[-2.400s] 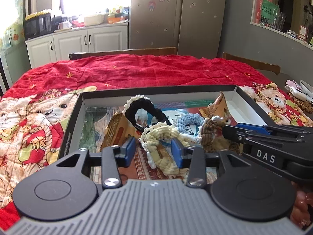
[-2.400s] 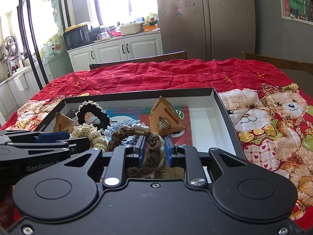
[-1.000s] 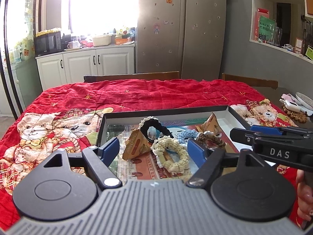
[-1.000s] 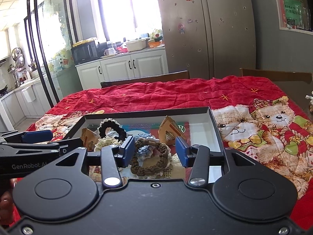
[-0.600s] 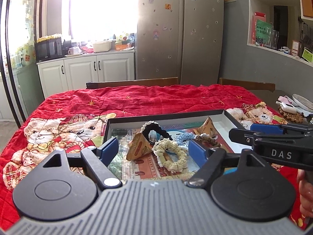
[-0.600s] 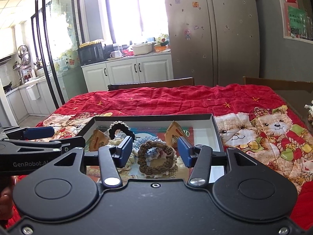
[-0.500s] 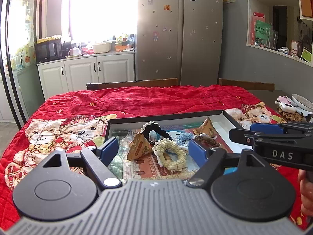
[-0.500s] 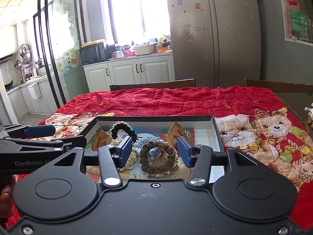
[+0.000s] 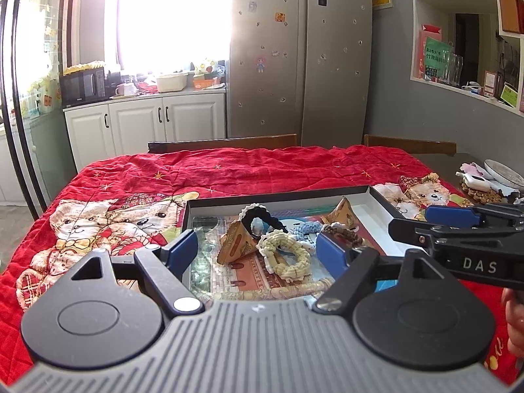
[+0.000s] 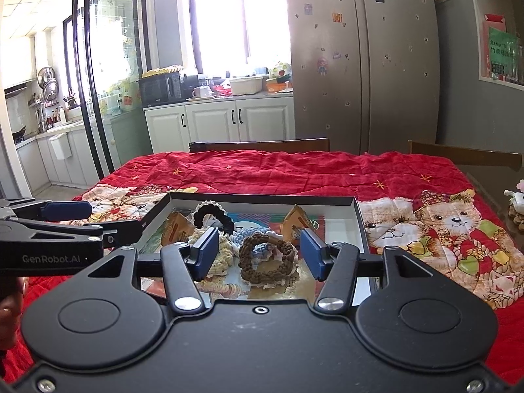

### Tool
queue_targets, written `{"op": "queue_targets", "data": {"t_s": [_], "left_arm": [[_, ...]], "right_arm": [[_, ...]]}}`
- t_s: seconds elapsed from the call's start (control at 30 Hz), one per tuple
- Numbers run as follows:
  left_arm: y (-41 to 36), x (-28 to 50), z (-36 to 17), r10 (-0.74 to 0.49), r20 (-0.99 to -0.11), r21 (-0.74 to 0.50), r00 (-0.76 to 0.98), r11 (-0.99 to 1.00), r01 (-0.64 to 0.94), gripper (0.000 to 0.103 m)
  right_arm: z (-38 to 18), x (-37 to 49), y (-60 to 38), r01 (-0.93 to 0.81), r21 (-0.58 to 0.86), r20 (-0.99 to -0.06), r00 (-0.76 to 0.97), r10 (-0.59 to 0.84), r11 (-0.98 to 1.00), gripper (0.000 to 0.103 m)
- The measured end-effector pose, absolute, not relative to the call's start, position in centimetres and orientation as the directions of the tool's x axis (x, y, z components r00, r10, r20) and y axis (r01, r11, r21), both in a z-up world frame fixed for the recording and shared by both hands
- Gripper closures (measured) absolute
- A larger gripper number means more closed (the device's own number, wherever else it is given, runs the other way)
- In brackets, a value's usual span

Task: Organize objects
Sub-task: 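Withdraw both tools from the box toward the remaining clips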

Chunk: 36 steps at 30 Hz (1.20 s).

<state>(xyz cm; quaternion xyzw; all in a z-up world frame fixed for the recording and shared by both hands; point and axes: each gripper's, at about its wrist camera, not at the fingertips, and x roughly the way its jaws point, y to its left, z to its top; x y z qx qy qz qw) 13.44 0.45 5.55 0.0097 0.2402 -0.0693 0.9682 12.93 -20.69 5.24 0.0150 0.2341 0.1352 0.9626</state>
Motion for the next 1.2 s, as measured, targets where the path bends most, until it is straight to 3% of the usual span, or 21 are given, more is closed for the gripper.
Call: {"op": "queue_targets", "data": {"t_s": [0.63, 1.2], "left_arm": [[0.8, 10.5, 5.9, -0.138, -0.455, 0.001, 0.879, 0.988, 0.156, 0.014], [1.4, 9.3, 2.7, -0.156, -0.519, -0.016, 0.841, 0.985, 0.173, 0.014]], "right_arm": [[5.8, 9.3, -22.3, -0.239, 0.058, -0.438, 0.866, 0.24, 0.969, 0.043], [3.7, 6.8, -24.8, -0.18, 0.057, -0.451, 0.873, 0.186, 0.982, 0.039]]}}
